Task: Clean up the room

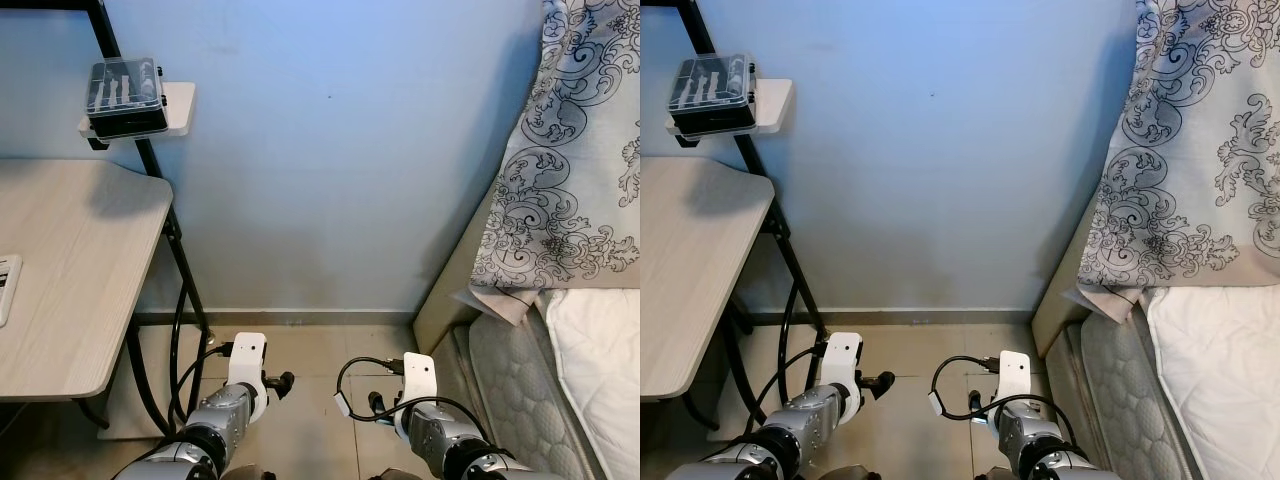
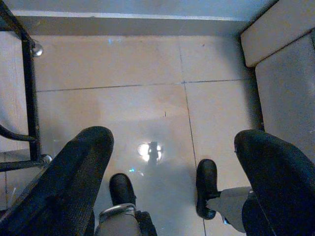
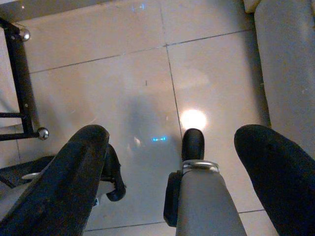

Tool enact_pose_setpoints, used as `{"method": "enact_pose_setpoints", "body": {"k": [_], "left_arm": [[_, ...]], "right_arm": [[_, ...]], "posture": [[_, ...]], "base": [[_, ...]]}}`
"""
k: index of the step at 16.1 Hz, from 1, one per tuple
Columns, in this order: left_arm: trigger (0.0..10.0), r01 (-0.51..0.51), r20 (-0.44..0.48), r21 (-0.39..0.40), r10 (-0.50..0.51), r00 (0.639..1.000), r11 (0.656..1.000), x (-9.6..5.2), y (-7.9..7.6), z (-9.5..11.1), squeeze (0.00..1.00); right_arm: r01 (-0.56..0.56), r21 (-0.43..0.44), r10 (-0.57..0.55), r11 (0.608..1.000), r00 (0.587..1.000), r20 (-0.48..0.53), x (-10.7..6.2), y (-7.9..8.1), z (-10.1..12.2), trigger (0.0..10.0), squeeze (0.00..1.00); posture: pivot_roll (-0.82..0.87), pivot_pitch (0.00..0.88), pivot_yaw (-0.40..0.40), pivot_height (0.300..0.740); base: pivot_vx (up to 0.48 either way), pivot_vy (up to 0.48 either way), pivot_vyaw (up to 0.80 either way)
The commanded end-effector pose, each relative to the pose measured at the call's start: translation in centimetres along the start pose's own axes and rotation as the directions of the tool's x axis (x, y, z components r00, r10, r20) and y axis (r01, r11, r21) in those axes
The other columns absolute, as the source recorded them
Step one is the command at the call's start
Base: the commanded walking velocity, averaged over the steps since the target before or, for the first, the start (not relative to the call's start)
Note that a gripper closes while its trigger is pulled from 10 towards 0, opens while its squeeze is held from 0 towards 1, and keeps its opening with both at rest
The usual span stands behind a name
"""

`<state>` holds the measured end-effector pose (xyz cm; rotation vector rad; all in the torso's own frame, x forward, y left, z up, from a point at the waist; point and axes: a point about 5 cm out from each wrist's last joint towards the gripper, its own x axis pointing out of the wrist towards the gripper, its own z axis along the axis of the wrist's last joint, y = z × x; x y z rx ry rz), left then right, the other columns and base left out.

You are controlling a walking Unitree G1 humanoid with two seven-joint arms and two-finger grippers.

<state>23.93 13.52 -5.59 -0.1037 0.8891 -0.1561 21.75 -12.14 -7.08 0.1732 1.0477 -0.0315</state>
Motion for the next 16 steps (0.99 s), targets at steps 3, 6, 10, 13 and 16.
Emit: {"method": "enact_pose_setpoints", "body": {"k": [3, 6, 10, 13, 16], "left_arm": [[10.0, -0.079, -0.194, -0.098, 0.059, 0.979, 0.992, -0.5, 0.8, -3.1, 0.00], [10.0, -0.079, -0.194, -0.098, 0.059, 0.979, 0.992, -0.5, 0.8, -3.1, 0.00], [10.0, -0.079, -0.194, -0.098, 0.059, 0.979, 0.992, -0.5, 0.8, -3.1, 0.00], [10.0, -0.079, -0.194, -0.098, 0.059, 0.979, 0.992, -0.5, 0.8, -3.1, 0.00], [10.0, -0.108, -0.228, -0.070, 0.089, 0.970, 0.992, -1.0, 2.2, -4.6, 0.00]], "right_arm": [[0.098, -0.023, -0.099, 0.995, 0.993, -0.059, -0.2, -3.7, -1.0, 10.0, 0.00], [0.098, -0.023, -0.099, 0.995, 0.993, -0.059, -0.2, -3.7, -1.0, 10.0, 0.00], [0.098, -0.023, -0.099, 0.995, 0.993, -0.059, -0.2, -3.7, -1.0, 10.0, 0.00], [0.098, -0.023, -0.099, 0.995, 0.993, -0.059, -0.2, -3.7, -1.0, 10.0, 0.00], [0.061, -0.104, -0.069, 0.993, 0.995, -0.078, -0.2, -3.4, -1.7, 10.0, 0.00]], "posture": [[-0.12, 0.000, 0.027, 0.711], [-0.12, 0.000, 0.027, 0.711], [-0.12, 0.000, 0.027, 0.711], [-0.12, 0.000, 0.027, 0.711], [-0.05, 0.000, 0.010, 0.711]], "base": [[0.000, 0.000, 0.00], [0.000, 0.000, 0.00], [0.000, 0.000, 0.00], [0.000, 0.000, 0.00], [0.000, 0.000, 0.00]]}}
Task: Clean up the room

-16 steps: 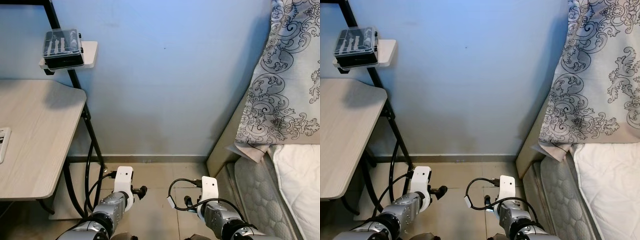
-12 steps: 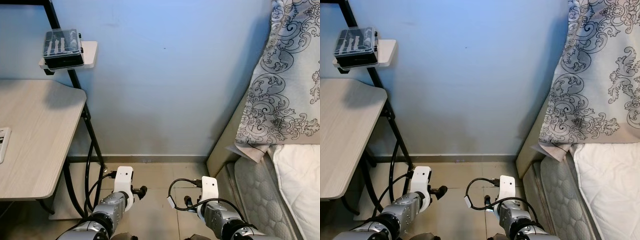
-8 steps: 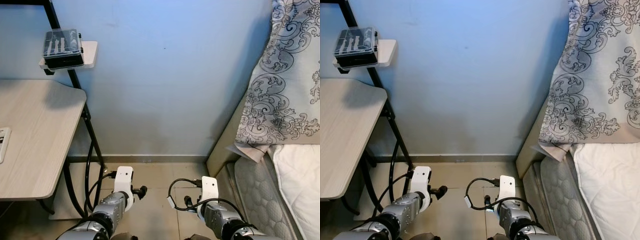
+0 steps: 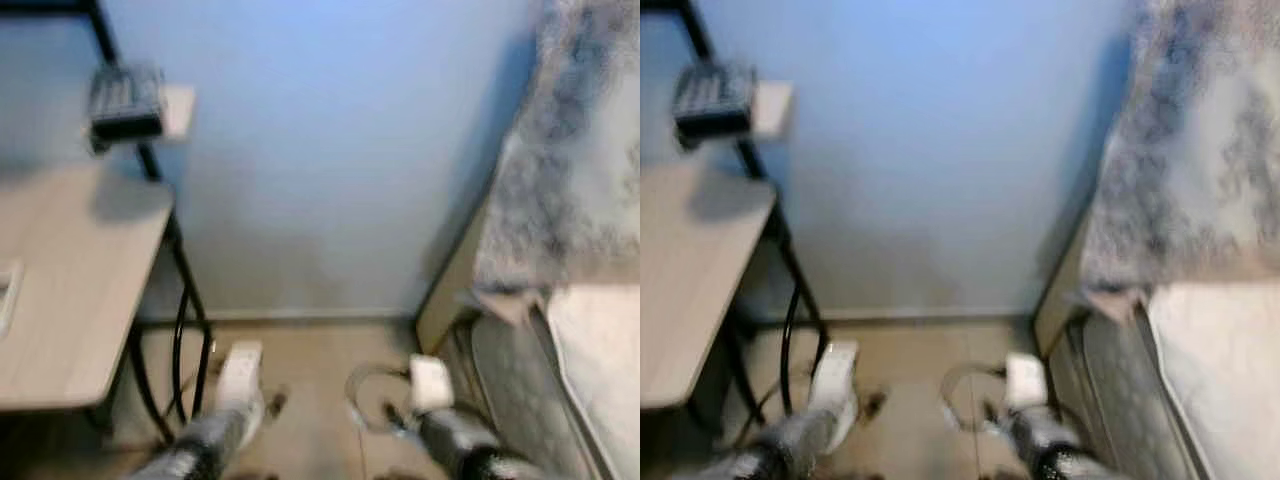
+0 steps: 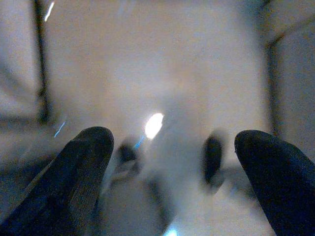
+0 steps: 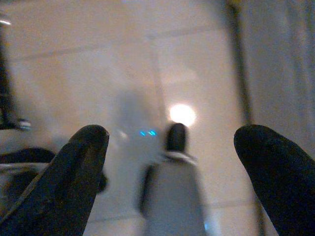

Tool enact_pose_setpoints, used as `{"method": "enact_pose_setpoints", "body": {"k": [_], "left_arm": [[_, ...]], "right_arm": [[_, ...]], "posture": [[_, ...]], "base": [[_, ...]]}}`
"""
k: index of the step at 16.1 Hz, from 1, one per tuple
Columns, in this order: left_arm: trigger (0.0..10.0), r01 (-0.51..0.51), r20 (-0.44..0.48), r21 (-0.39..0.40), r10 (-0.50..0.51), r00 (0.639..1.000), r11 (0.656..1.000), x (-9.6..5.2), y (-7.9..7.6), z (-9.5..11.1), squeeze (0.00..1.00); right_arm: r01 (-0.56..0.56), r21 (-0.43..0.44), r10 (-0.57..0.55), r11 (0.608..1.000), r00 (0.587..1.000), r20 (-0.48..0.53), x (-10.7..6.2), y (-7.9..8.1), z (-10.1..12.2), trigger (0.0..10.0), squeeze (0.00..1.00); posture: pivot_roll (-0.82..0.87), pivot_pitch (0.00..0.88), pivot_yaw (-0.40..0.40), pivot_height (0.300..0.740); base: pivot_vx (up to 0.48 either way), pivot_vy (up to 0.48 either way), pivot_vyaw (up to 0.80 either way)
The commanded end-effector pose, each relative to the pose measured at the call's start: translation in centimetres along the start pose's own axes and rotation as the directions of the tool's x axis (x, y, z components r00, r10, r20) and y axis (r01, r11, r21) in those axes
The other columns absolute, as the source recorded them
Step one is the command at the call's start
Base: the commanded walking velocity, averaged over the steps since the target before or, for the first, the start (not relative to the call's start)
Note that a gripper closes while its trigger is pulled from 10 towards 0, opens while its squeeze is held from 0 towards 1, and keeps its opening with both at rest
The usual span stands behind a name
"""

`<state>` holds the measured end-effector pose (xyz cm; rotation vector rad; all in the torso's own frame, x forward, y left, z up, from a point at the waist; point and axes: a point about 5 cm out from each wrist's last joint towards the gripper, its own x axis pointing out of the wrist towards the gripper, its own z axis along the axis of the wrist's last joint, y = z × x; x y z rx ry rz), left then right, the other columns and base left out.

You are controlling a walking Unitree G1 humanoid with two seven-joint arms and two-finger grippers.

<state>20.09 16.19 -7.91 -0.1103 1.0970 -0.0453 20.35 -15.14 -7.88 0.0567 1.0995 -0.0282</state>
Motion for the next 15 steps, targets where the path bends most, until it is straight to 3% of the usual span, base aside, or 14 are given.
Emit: {"method": "enact_pose_setpoints", "body": {"k": [1, 6, 7, 8, 9, 10, 13, 14, 15], "left_arm": [[10.0, -0.038, -0.053, 0.028, 0.040, 0.998, 0.999, -0.3, 1.6, -1.9, 0.00], [10.0, -0.036, -0.057, 0.032, 0.038, 0.998, 0.999, -0.3, 1.6, -2.2, 0.00], [10.0, -0.017, -0.005, 0.030, 0.017, 1.000, 0.999, -0.2, 1.3, -1.3, 0.00], [10.0, 0.012, 0.124, 0.015, -0.014, 0.992, 1.000, -0.3, 0.9, 1.6, 0.00], [10.0, 0.025, 0.193, 0.025, -0.030, 0.981, 0.999, -0.4, 0.8, 3.2, 0.00], [10.0, 0.046, 0.329, 0.063, -0.064, 0.942, 0.997, -1.1, 0.9, 6.4, 0.00], [10.0, 0.063, 0.435, 0.104, -0.102, 0.895, 0.993, -1.8, 0.5, 8.9, 0.00], [10.0, 0.073, 0.545, 0.163, -0.151, 0.825, 0.984, -2.9, -0.4, 11.3, 0.00], [10.0, 0.084, 0.600, 0.180, -0.178, 0.780, 0.980, -3.6, -1.0, 12.4, 0.00]], "right_arm": [[-0.040, -0.080, 0.036, 0.996, 0.998, -0.049, 0.0, 0.1, -1.5, 10.0, 0.00], [-0.044, -0.106, 0.037, 0.993, 0.998, -0.059, 0.0, -0.1, -2.1, 10.0, 0.00], [-0.053, -0.108, 0.052, 0.993, 0.999, -0.015, 0.0, 0.2, -1.5, 10.0, 0.00], [-0.091, -0.087, 0.098, 0.992, 0.992, 0.083, -0.1, 0.7, 0.8, 10.0, 0.00], [-0.107, -0.098, 0.119, 0.990, 0.984, 0.136, -0.2, 0.8, 2.1, 10.0, 0.00], [-0.121, -0.099, 0.141, 0.988, 0.962, 0.235, -0.5, 0.3, 4.6, 10.0, 0.00], [-0.089, -0.153, 0.136, 0.984, 0.933, 0.332, -1.1, -0.4, 6.6, 10.0, 0.00], [-0.073, -0.158, 0.138, 0.985, 0.880, 0.454, -1.8, -0.3, 8.4, 10.0, 0.00], [-0.068, -0.156, 0.140, 0.985, 0.842, 0.520, -2.4, 0.1, 9.4, 10.0, 0.00]], "posture": [[-0.06, 0.000, 0.013, 0.711], [-0.05, 0.000, 0.013, 0.711], [-0.04, 0.000, 0.010, 0.711], [-0.04, 0.000, 0.013, 0.711], [-0.04, 0.000, 0.012, 0.711], [-0.04, 0.000, 0.010, 0.711], [-0.03, 0.000, 0.008, 0.711], [-0.03, 0.000, 0.009, 0.711], [-0.03, 0.000, 0.009, 0.711]], "base": [[0.000, 0.000, 0.00], [0.000, 0.000, 0.00], [0.000, 0.000, 0.00], [0.000, 0.000, 0.00], [0.000, 0.000, 0.00], [0.000, 0.000, 0.00], [0.000, 0.000, 0.00], [0.000, 0.000, 0.00], [0.000, 0.000, 0.00]]}}
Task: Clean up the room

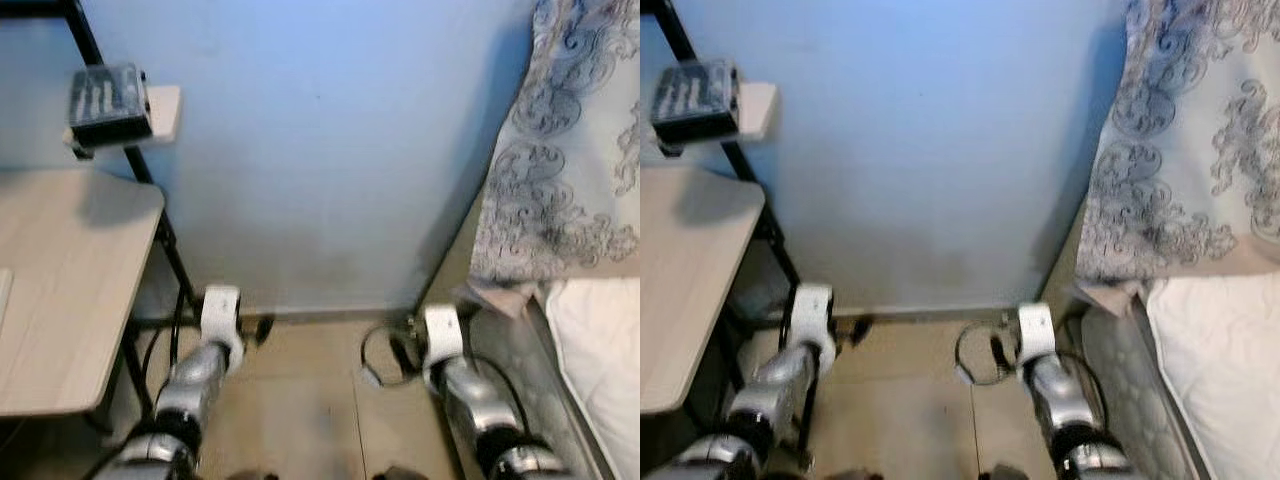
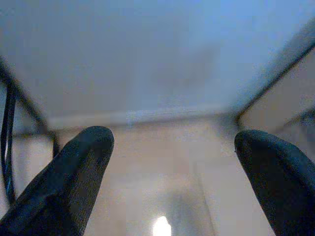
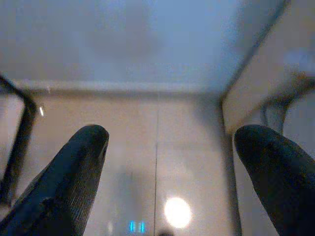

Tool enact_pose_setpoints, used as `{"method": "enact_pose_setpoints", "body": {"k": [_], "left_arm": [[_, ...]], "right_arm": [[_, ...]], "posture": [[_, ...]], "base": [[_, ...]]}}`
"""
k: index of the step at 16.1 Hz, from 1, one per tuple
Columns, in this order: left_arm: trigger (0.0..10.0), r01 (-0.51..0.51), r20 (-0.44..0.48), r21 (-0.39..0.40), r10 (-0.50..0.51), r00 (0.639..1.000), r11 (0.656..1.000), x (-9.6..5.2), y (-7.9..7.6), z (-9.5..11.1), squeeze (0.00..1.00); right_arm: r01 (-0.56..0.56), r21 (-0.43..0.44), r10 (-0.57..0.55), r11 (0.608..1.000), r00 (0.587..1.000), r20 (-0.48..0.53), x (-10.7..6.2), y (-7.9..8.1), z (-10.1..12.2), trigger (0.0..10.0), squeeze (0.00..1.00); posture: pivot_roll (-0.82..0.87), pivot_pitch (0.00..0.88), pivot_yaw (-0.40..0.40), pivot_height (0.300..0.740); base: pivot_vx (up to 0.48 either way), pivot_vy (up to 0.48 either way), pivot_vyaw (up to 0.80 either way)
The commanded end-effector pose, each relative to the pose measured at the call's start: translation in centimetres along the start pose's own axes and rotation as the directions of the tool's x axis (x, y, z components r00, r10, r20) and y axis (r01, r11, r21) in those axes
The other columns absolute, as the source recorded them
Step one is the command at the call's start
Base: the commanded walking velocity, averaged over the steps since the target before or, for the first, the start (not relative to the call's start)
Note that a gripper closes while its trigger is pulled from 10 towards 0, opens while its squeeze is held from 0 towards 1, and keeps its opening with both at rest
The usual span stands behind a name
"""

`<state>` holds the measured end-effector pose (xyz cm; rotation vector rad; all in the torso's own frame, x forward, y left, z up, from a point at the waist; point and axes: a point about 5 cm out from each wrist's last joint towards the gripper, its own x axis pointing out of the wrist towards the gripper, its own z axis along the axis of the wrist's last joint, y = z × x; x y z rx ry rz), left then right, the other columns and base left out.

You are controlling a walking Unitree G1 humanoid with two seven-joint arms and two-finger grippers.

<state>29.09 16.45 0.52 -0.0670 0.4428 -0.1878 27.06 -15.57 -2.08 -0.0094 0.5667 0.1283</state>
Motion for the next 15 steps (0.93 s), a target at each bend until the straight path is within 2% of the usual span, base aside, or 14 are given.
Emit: {"method": "enact_pose_setpoints", "body": {"k": [1, 2, 3, 4, 5, 6, 7, 9, 10, 11, 13, 15], "left_arm": [[10.0, 0.042, 0.157, 0.051, -0.049, 0.986, 0.998, 0.0, -0.8, 3.1, 0.00], [10.0, 0.046, 0.285, 0.047, -0.058, 0.957, 0.998, -1.1, -1.1, 5.6, 0.00], [10.0, 0.048, 0.342, 0.077, -0.072, 0.937, 0.996, -1.9, -1.1, 6.9, 0.00], [10.0, 0.049, 0.412, 0.127, -0.098, 0.906, 0.991, -3.6, -1.2, 8.4, 0.00], [10.0, 0.054, 0.469, 0.155, -0.121, 0.875, 0.986, -6.0, -1.6, 9.0, 0.00], [10.0, 0.062, 0.472, 0.165, -0.134, 0.871, 0.984, -6.7, -1.9, 8.8, 0.00], [10.0, 0.086, 0.457, 0.179, -0.160, 0.875, 0.980, -8.1, -2.6, 7.8, 0.00], [10.0, 0.072, 0.441, 0.156, -0.135, 0.888, 0.985, -7.6, -3.0, 7.6, 0.00], [10.0, 0.076, 0.438, 0.152, -0.136, 0.888, 0.985, -7.4, -3.2, 8.0, 0.00], [10.0, 0.079, 0.440, 0.181, -0.153, 0.885, 0.980, -6.9, -3.3, 8.8, 0.00], [10.0, 0.077, 0.429, 0.185, -0.151, 0.890, 0.980, -6.9, -3.3, 9.2, 0.00], [10.0, 0.083, 0.425, 0.186, -0.156, 0.891, 0.979, -6.9, -3.3, 9.3, 0.00]], "right_arm": [[-0.009, 0.017, 0.006, 1.000, 0.985, 0.170, -0.1, 0.5, 2.9, 10.0, 0.00], [-0.038, -0.021, 0.043, 0.999, 0.954, 0.296, -1.2, 1.1, 4.8, 10.0, 0.00], [-0.044, -0.050, 0.059, 0.998, 0.934, 0.352, -2.1, 1.2, 5.7, 10.0, 0.00], [-0.041, -0.072, 0.068, 0.997, 0.901, 0.429, -3.7, 1.2, 6.7, 10.0, 0.00], [-0.023, -0.069, 0.055, 0.997, 0.860, 0.508, -5.7, 0.7, 7.5, 10.0, 0.00], [-0.020, -0.064, 0.050, 0.998, 0.850, 0.524, -6.3, 0.4, 7.5, 10.0, 0.00], [-0.005, -0.029, 0.020, 1.000, 0.843, 0.538, -7.2, -0.1, 7.2, 10.0, 0.00], [0.017, 0.021, -0.026, 1.000, 0.872, 0.488, -6.9, -0.1, 6.2, 10.0, 0.00], [0.010, 0.017, -0.018, 1.000, 0.877, 0.480, -6.7, 0.3, 6.3, 10.0, 0.00], [0.003, 0.013, -0.009, 1.000, 0.880, 0.475, -6.0, 1.0, 7.0, 10.0, 0.00], [0.000, -0.001, 0.001, 1.000, 0.883, 0.469, -5.7, 1.4, 7.5, 10.0, 0.00], [-0.008, 0.001, 0.007, 1.000, 0.883, 0.469, -5.5, 1.6, 7.7, 10.0, 0.00]], "posture": [[-0.02, 0.000, 0.009, 0.711], [-0.02, 0.000, 0.008, 0.711], [-0.01, 0.000, 0.009, 0.711], [-0.01, 0.000, 0.007, 0.711], [0.00, 0.000, 0.006, 0.711], [0.00, 0.000, 0.004, 0.711], [0.00, 0.000, 0.004, 0.711], [0.00, 0.000, 0.000, 0.711], [0.00, 0.000, 0.002, 0.711], [-0.01, 0.000, 0.009, 0.711], [-0.01, 0.000, 0.015, 0.711], [-0.02, 0.000, 0.025, 0.711]], "base": [[0.000, 0.000, 0.00], [0.000, 0.000, 0.00], [0.000, 0.000, 0.00], [0.000, 0.000, 0.00], [0.000, 0.000, 0.00], [0.000, 0.000, 0.00], [0.000, 0.000, 0.00], [0.000, 0.000, 0.00], [0.000, 0.000, 0.00], [0.000, 0.000, 0.00], [0.000, 0.000, 0.00], [0.000, 0.000, -0.77]]}}
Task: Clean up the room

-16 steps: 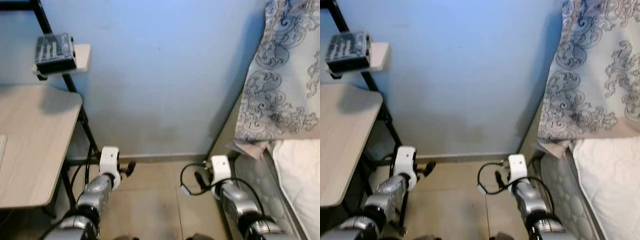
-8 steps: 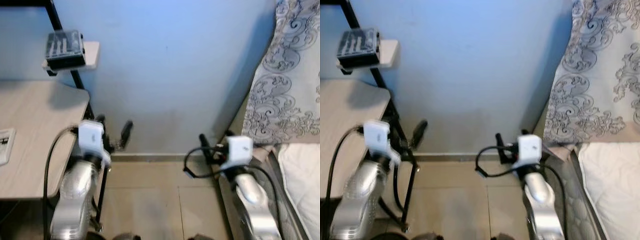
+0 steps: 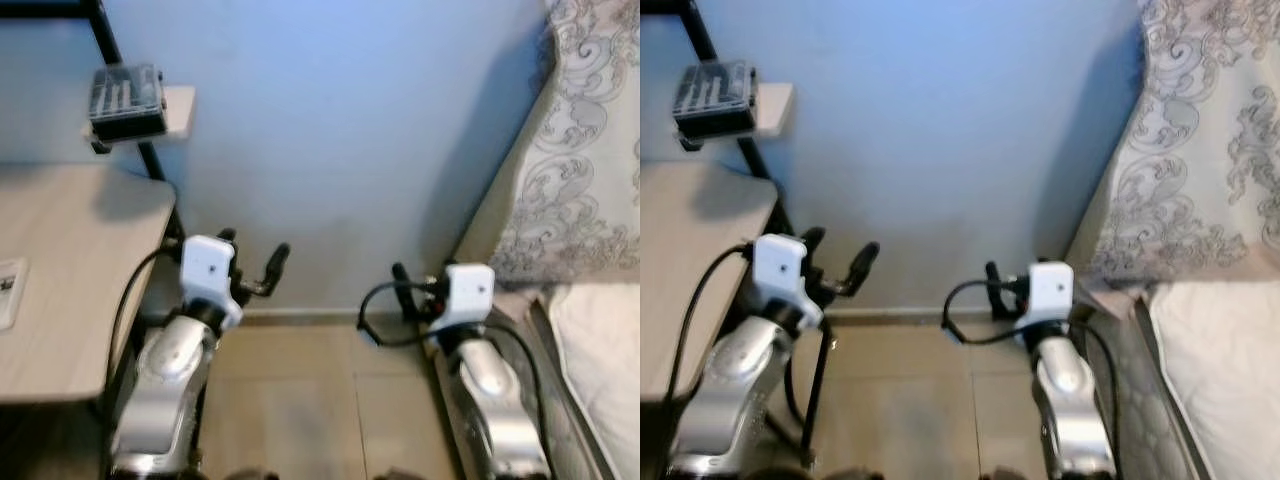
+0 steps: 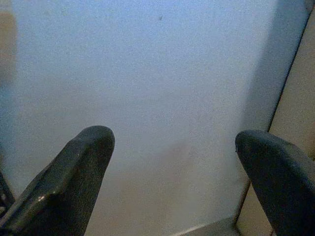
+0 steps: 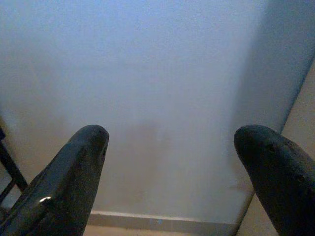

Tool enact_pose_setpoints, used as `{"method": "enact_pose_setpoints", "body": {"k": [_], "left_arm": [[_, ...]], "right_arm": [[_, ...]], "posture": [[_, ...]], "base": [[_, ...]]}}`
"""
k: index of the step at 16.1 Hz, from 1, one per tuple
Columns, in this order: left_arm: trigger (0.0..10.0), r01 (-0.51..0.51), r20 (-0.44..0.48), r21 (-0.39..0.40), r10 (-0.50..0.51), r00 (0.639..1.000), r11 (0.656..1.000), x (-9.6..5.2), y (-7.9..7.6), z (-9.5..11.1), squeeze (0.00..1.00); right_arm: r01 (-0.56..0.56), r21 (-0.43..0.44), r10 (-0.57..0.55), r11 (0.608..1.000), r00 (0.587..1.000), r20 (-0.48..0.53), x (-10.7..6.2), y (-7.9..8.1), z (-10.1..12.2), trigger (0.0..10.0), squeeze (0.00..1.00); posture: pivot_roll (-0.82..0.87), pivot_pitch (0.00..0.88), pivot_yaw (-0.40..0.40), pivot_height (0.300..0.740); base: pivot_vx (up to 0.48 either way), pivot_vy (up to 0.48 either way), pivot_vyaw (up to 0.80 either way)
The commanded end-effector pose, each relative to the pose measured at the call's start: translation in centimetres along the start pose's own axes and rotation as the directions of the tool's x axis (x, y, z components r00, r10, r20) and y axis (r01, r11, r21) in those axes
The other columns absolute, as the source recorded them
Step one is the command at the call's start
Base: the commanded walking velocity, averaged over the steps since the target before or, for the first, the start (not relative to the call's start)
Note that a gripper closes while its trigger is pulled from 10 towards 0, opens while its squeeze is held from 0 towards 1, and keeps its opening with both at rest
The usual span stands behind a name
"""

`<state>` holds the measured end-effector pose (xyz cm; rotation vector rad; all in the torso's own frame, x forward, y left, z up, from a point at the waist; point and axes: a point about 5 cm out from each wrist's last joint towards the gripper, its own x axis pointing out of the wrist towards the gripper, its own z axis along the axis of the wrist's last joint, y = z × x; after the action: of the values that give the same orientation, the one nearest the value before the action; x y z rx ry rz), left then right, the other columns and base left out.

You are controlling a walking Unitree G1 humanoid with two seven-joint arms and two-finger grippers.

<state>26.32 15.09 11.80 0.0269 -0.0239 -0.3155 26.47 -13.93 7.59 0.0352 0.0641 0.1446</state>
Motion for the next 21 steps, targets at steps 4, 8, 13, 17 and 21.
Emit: {"method": "enact_pose_setpoints", "body": {"k": [4, 8, 13, 17, 21], "left_arm": [[10.0, 0.049, -0.002, 0.009, -0.049, 0.999, 0.999, 1.2, -0.6, 0.7, 0.00], [10.0, 0.016, -0.063, -0.021, -0.017, 0.998, 1.000, 1.0, 0.1, -0.5, 0.00], [10.0, 0.017, -0.094, -0.033, -0.020, 0.995, 0.999, 0.9, 0.3, -1.2, 0.00], [10.0, 0.025, -0.079, -0.081, -0.032, 0.996, 0.996, 0.8, 0.4, -1.3, 1.00], [10.0, -0.091, -0.119, -0.249, 0.063, 0.991, 0.964, 1.2, 2.0, -2.2, 1.00]], "right_arm": [[0.011, 0.003, -0.011, 1.000, 1.000, -0.024, 0.8, 0.2, -0.4, 10.0, 0.00], [0.024, 0.013, -0.023, 1.000, 0.999, -0.039, 0.9, -0.2, -1.0, 10.0, 0.00], [0.057, 0.016, -0.056, 0.998, 0.997, -0.051, 1.0, -0.8, -1.5, 10.0, 0.00], [0.064, 0.016, -0.063, 0.998, 0.997, -0.053, 1.1, -1.0, -1.6, 10.0, 0.00], [0.070, -0.038, -0.071, 0.997, 0.997, -0.037, 1.1, -1.2, -1.1, 10.0, 0.00]], "posture": [[-0.03, 0.000, 0.040, 0.711], [-0.04, 0.000, 0.040, 0.711], [-0.03, 0.000, 0.037, 0.711], [-0.03, 0.000, 0.038, 0.711], [-0.05, 0.000, 0.042, 0.711]], "base": [[0.068, -0.189, -0.76], [0.000, 0.000, -0.75], [0.000, 0.000, -0.74], [0.000, 0.000, -0.73], [0.000, 0.000, -0.73]]}}
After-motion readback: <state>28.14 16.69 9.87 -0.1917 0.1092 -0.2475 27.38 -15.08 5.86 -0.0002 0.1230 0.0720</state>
